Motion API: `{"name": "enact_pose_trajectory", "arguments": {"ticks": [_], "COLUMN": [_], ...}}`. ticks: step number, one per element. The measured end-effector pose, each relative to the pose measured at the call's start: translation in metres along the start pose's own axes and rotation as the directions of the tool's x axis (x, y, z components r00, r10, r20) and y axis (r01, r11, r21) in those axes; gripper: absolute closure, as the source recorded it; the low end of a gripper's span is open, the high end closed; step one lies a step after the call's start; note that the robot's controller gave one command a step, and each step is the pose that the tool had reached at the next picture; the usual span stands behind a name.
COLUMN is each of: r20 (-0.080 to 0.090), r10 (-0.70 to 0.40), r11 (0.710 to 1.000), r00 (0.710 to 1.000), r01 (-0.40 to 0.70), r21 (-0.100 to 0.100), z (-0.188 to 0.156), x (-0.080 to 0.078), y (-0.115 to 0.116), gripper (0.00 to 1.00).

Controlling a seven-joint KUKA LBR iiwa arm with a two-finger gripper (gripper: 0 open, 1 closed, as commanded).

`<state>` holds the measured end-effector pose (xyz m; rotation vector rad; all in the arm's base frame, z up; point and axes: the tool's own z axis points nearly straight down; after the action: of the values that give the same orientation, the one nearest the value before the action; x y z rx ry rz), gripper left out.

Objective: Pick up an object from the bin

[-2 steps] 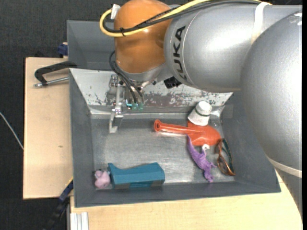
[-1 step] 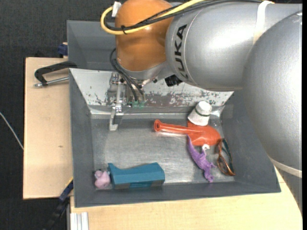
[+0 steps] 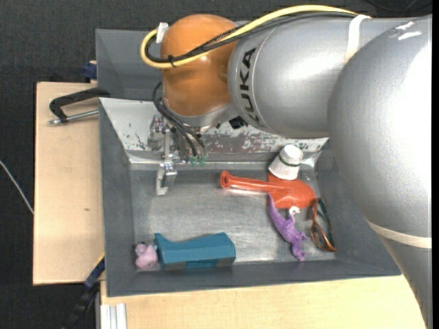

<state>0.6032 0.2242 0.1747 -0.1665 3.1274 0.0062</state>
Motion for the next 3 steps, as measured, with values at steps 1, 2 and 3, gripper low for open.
{"name": "enact_pose_trajectory", "arguments": {"ticks": [1, 2, 3], "r20": [-0.008, -0.008, -0.008], "r10": [0.281, 0.281, 0.282], "r11": [0.96, 0.96, 0.96], "r00": [0.96, 0.96, 0.959], "r01": [-0.281, -0.281, -0.282], "r21": [0.005, 0.004, 0.004], "z": [0.0047, 0.0047, 0.0047], "x": [0.0172, 0.0172, 0.0171], "y": [-0.0421, -0.0421, -0.0422], "gripper": [1.0, 0.0, 0.0]}}
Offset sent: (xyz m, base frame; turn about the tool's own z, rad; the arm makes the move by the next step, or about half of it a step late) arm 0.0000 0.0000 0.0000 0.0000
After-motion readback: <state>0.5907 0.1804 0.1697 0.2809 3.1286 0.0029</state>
